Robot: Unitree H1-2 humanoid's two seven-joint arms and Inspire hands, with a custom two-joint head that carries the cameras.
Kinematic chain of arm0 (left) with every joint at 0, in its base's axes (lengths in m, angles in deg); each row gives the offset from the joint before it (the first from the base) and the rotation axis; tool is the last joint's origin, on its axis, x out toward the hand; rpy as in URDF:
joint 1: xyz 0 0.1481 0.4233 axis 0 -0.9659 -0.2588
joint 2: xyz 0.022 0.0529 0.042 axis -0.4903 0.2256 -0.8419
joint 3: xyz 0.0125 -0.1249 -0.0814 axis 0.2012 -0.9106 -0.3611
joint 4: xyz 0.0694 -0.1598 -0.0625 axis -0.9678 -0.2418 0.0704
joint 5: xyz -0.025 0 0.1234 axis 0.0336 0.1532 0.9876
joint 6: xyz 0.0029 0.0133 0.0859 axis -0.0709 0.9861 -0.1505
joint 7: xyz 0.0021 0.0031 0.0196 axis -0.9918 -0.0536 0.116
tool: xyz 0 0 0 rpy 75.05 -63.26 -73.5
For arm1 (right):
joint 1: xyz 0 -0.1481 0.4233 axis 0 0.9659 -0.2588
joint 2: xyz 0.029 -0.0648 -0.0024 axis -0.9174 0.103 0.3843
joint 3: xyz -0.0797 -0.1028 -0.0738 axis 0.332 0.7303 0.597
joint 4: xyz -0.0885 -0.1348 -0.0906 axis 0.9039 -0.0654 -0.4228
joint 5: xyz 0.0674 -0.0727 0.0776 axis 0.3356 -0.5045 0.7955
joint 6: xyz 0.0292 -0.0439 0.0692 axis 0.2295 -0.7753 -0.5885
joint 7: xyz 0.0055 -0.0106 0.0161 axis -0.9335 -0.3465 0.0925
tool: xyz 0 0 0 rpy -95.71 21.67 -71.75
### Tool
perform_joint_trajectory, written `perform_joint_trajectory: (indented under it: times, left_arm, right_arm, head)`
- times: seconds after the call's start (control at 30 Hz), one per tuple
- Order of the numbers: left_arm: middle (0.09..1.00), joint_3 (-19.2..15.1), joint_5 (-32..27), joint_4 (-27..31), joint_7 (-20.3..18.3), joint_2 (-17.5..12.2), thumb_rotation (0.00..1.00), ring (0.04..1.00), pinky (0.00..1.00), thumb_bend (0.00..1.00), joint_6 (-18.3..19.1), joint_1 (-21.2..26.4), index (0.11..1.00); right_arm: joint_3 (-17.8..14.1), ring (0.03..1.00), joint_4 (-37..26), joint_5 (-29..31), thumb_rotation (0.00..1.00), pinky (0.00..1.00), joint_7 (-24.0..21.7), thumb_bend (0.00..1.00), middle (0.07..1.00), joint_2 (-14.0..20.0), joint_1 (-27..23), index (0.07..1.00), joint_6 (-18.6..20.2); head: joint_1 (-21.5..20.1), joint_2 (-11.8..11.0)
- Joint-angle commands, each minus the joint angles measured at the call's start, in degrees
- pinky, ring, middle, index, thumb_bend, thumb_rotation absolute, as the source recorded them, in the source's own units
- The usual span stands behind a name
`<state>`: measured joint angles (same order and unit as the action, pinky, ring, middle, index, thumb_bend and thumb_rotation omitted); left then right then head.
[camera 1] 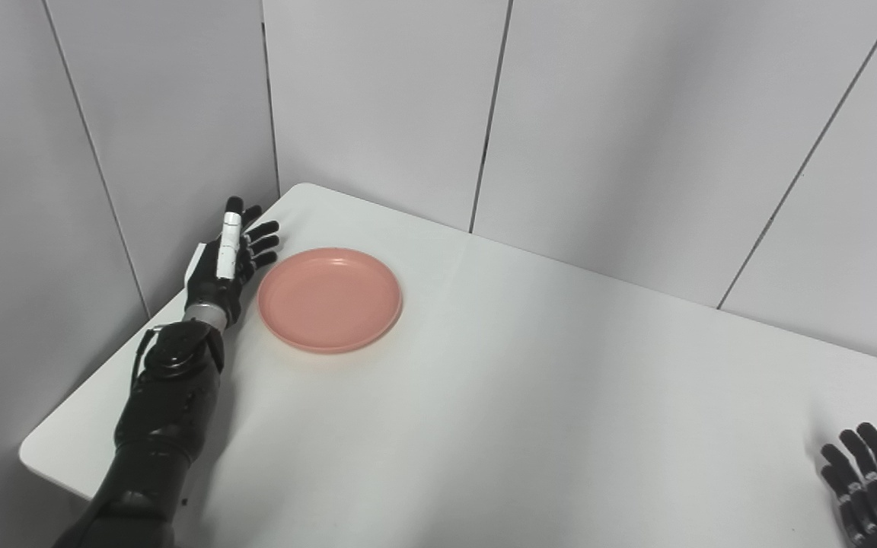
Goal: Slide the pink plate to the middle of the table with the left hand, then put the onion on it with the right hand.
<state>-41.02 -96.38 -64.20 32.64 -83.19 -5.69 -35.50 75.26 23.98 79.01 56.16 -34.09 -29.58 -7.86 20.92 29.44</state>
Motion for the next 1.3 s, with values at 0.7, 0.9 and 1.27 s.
perform_joint_trajectory:
  times: [0.7, 0.9, 1.27]
  left_arm:
    - [0.816, 8.4, 0.79, 6.26, -3.64, 8.37, 1.0, 0.829, 0.82, 0.88, 1.87, 2.17, 0.87]
    - [0.796, 10.68, 1.04, 9.81, -4.51, 9.82, 1.0, 0.813, 0.8, 0.87, 4.29, 1.01, 0.85]
    - [0.826, 14.54, 0.32, 20.2, -8.17, 12.19, 1.0, 0.837, 0.85, 0.85, 10.32, -2.89, 0.881]
  right_arm:
    - [1.15, 0.925, 4.21, 0.19, 0.95, 0.94, 0.2, 0.9, 0.94, -3.47, 7.09, 0.946, -0.84]
    - [1.3, 0.915, 3.68, -0.08, 0.94, 0.93, 0.58, 0.91, 0.928, -4.0, 7.23, 0.939, -1.1]
    - [2.33, 0.917, 1.19, -0.73, 0.91, 0.93, 1.34, 0.9, 0.927, -5.64, 7.76, 0.928, -0.29]
  head:
    - [-1.64, 0.5]
    - [-2.63, 0.73]
    - [-6.91, 1.6]
